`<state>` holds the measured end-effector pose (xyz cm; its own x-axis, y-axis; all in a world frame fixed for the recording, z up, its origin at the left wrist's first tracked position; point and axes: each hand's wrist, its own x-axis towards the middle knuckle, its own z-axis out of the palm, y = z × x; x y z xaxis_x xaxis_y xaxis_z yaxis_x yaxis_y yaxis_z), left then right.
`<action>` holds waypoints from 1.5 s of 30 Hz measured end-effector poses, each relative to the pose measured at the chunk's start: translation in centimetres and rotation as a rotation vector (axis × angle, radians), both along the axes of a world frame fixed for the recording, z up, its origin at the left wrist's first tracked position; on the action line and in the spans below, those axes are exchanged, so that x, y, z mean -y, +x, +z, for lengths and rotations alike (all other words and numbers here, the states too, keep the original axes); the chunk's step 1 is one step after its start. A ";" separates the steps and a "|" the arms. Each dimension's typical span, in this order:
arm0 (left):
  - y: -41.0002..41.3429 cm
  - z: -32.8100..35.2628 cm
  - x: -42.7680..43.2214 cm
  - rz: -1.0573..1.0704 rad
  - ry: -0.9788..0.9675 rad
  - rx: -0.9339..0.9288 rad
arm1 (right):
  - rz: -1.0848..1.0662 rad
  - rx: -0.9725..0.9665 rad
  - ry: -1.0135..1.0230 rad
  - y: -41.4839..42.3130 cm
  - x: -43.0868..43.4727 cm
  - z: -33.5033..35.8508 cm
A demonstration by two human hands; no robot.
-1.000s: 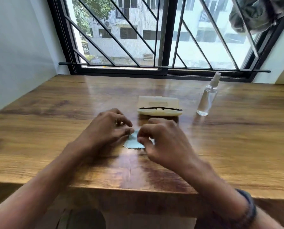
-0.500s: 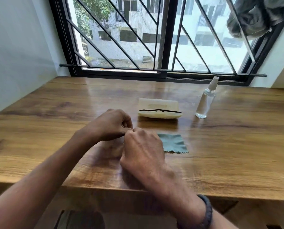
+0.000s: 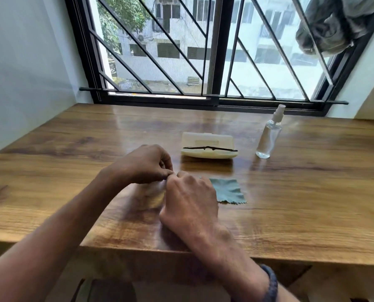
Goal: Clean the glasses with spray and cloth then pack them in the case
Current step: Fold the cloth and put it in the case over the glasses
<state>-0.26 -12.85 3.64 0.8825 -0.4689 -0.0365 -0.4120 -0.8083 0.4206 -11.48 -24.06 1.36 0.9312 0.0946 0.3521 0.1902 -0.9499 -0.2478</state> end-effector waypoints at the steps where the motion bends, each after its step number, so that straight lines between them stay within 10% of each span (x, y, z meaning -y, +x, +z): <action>1: 0.1 0.2 -0.1 0.014 -0.036 -0.049 | 0.006 0.023 0.013 0.1 0.0 -0.1; 16: 0.0 2.9 6.2 -0.039 -0.259 -0.265 | -0.349 0.052 0.654 -1.3 6.9 -1.5; 34: -0.4 0.8 14.1 -0.071 0.020 -0.139 | -0.528 -0.062 0.580 -3.0 11.3 -1.2; 45: -1.3 -0.8 10.3 -0.080 -0.140 0.200 | -0.496 0.037 0.528 -3.3 13.0 -1.6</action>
<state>-1.59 -23.18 2.84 0.8255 -0.5259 0.2049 -0.5586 -0.7093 0.4299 -14.75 -37.09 -0.27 0.8069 -0.5274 0.2659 -0.2152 -0.6817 -0.6993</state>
